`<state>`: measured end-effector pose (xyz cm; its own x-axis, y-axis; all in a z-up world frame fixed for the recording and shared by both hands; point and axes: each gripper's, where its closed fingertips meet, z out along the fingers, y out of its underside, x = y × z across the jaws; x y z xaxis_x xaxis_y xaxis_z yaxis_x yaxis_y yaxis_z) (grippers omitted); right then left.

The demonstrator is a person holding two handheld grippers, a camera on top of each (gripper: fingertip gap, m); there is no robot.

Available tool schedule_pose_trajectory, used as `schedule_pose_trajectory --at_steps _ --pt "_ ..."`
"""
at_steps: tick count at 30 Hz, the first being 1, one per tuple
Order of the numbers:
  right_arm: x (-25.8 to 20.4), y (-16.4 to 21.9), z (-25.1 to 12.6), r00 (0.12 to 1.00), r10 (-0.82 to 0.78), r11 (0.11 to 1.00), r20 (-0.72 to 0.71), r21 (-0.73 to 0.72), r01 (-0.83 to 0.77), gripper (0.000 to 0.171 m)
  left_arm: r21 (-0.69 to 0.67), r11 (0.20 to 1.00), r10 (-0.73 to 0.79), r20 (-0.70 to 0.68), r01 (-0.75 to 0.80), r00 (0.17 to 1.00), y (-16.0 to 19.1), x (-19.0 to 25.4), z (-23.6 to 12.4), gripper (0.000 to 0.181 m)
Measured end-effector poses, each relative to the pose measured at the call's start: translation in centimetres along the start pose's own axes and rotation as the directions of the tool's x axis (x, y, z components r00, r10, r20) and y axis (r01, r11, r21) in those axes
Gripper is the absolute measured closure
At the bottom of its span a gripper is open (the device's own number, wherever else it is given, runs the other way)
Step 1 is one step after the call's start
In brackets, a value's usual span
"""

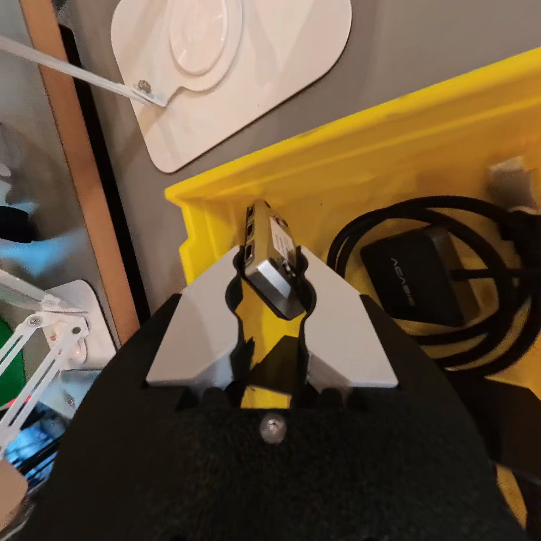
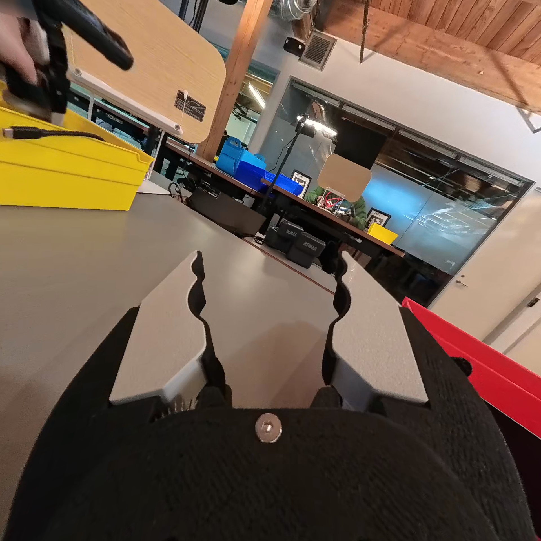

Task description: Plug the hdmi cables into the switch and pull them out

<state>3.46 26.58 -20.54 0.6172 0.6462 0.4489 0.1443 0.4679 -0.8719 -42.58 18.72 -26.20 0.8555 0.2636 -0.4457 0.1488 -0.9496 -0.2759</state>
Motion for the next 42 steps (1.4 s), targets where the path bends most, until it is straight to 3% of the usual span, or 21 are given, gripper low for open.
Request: schedule_pose_trajectory --at_steps 4,8,14,18,25,30,35,42 --pt "0.1 0.2 0.1 1.0 0.005 1.0 -0.002 -0.007 -0.005 0.083 0.134 0.991 -0.012 -0.002 0.012 1.0 -1.1 -2.0 -4.4 0.152" --pt "0.1 0.2 0.1 1.0 0.005 1.0 -0.004 -0.012 -0.005 0.084 0.3 0.954 0.021 0.035 -0.03 0.999 -3.1 -3.5 -11.2 0.156" --pt "-0.1 0.1 0.0 1.0 -0.016 1.0 -0.005 -0.01 0.016 0.086 0.56 0.816 0.056 0.17 -0.143 0.984 -6.8 -4.3 -23.3 0.161" --pt "0.2 0.1 -0.1 1.0 -0.006 1.0 -0.014 -0.008 0.006 0.087 0.626 0.75 0.075 0.243 -0.216 0.967 -8.1 -3.9 -28.5 0.162" --pt "0.8 0.3 -0.1 0.999 0.02 1.0 -0.032 -0.012 -0.02 0.088 0.765 0.555 0.059 0.355 -0.327 0.933 -10.1 -1.4 -37.7 0.161" --pt "0.9 0.3 -0.1 0.999 0.03 0.999 -0.036 -0.012 -0.03 0.089 0.763 0.543 0.033 0.398 -0.351 0.917 -11.3 -2.1 -41.4 0.161" --pt "1.0 0.2 -0.1 0.999 0.028 1.0 -0.043 -0.006 -0.028 0.089 0.841 0.461 0.019 0.31 -0.284 0.95 -12.0 -2.0 -43.8 0.161" --pt "1.9 -0.1 -0.3 0.996 0.035 0.999 -0.087 0.009 -0.034 0.089 0.909 0.339 0.214 0.176 -0.242 0.961 -12.6 5.2 -45.9 0.161"
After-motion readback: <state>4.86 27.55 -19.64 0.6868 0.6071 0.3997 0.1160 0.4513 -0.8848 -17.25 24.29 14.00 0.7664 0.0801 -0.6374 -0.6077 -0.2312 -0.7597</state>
